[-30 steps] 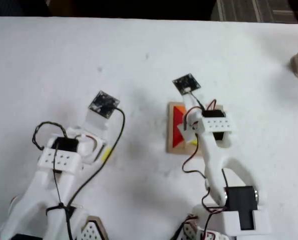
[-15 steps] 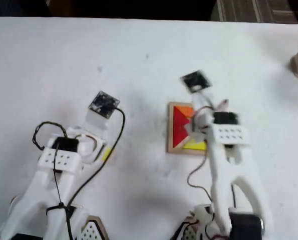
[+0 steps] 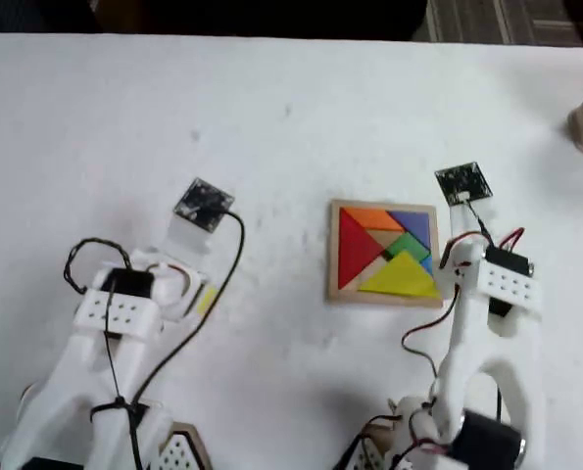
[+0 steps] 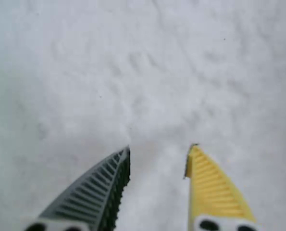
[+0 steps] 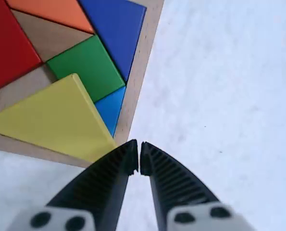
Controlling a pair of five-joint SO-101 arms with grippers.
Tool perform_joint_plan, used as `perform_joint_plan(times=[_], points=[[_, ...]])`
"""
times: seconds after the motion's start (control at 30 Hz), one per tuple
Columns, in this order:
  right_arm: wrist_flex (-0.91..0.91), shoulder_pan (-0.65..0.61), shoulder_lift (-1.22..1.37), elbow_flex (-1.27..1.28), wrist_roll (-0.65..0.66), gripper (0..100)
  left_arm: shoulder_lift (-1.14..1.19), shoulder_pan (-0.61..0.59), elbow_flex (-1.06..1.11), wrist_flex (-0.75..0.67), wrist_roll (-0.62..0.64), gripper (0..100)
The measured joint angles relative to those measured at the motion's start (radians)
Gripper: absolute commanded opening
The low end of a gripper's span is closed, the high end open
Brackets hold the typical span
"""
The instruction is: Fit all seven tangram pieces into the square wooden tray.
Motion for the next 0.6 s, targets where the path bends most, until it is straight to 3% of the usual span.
perform_joint_plan(times=[0.6], points=[[-0.014,-0.19,0.092,0.006,-0.118,1.6,0.0,0.0,0.0,-0.032,0.0,3]])
